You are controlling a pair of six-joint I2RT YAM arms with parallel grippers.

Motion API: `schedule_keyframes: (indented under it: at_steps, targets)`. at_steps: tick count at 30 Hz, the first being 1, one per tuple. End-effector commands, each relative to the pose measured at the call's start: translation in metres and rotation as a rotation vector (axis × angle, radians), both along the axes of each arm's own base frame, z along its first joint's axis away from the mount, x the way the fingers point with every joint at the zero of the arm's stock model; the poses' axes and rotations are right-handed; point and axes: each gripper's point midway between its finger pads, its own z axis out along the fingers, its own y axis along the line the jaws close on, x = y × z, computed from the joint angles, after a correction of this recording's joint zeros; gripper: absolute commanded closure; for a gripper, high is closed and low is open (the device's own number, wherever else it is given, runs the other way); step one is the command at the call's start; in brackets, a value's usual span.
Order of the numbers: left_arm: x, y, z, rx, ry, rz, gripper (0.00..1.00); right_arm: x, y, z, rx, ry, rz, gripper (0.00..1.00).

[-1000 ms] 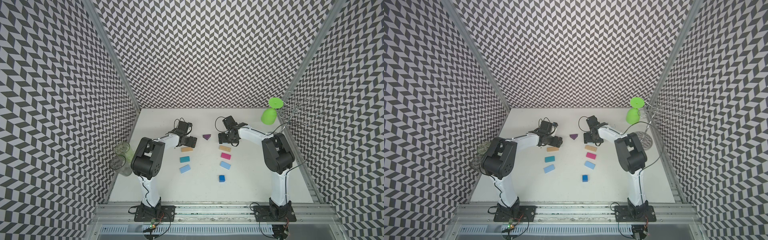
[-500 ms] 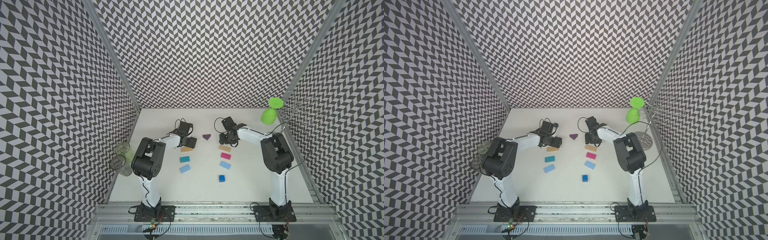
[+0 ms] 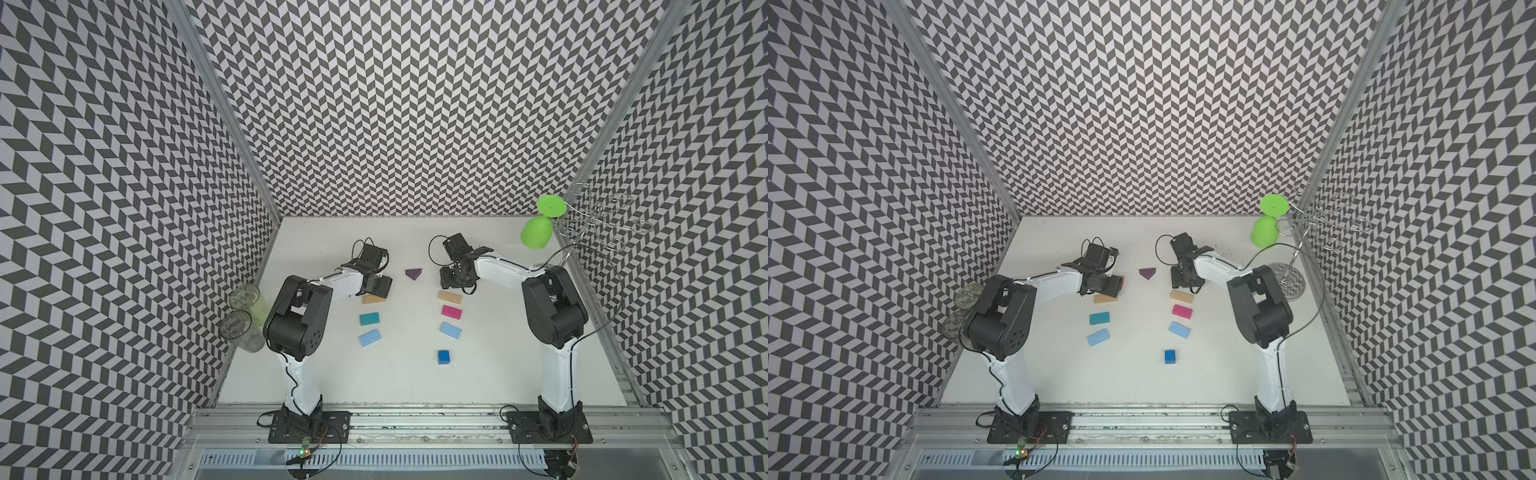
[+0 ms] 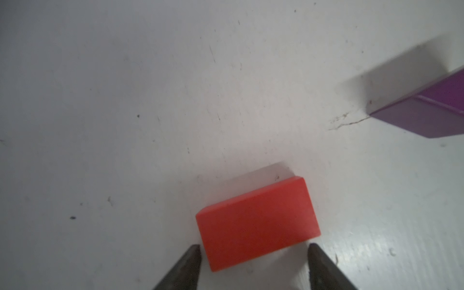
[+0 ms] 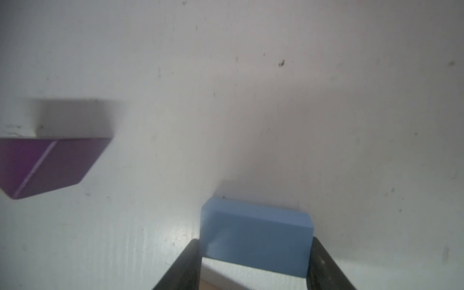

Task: Assemble a heart with building blocks
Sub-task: Pick up the building block from the center of the board.

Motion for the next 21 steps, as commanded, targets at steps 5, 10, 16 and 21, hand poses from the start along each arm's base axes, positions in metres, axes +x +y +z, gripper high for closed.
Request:
schedule_keyframes:
  at_steps: [5,10,16,21]
  targets:
    - [0.001,-0.008,0.015,-0.038,0.003,0.018,0.11,0.001,-0.003,0.021,-0.017,-0.049,0.017,0.66]
    - [0.011,-0.016,0.018,-0.072,0.015,0.055,0.11,-0.003,-0.006,0.015,-0.027,-0.043,0.016,0.66]
    - [0.018,-0.020,0.015,-0.075,0.038,0.106,0.13,-0.004,-0.008,0.013,-0.033,-0.040,0.016,0.66]
    - [0.017,-0.020,0.007,-0.053,0.071,0.129,0.16,-0.004,-0.012,0.012,-0.035,-0.043,0.011,0.66]
